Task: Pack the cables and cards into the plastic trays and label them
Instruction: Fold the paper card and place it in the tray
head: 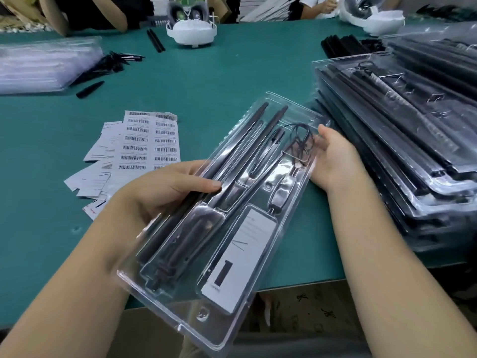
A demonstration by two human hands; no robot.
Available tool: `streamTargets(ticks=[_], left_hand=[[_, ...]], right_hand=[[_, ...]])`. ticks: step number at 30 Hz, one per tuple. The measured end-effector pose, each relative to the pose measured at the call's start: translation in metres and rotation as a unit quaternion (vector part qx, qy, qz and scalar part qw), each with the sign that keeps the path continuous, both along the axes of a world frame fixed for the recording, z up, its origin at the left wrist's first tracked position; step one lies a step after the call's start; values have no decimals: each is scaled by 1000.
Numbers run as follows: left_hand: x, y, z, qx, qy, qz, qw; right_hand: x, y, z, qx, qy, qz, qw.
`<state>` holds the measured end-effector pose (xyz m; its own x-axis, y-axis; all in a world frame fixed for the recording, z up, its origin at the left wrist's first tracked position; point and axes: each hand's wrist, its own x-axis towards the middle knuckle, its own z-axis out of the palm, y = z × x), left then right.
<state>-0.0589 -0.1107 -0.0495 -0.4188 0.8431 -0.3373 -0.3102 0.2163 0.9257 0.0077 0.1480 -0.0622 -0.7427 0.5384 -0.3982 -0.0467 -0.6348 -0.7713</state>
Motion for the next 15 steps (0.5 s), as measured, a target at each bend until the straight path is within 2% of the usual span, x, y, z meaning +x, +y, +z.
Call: streamTargets(ticks=[4,7,9,15], left_hand=[[-9,-15,2,-4,22,-33,999],[-12,-18,3,5,17,-44,999],[-13,-16,3,3,15,-38,999],[-18,-18,3,-6,13,0,1000]], right_hand=[[-8,6,4,41,-46,61,996],[-24,6,12,62,-78,48,994],[-37,9,15,64,-87,34,994],[-60,15,12,50,-90,94,990]])
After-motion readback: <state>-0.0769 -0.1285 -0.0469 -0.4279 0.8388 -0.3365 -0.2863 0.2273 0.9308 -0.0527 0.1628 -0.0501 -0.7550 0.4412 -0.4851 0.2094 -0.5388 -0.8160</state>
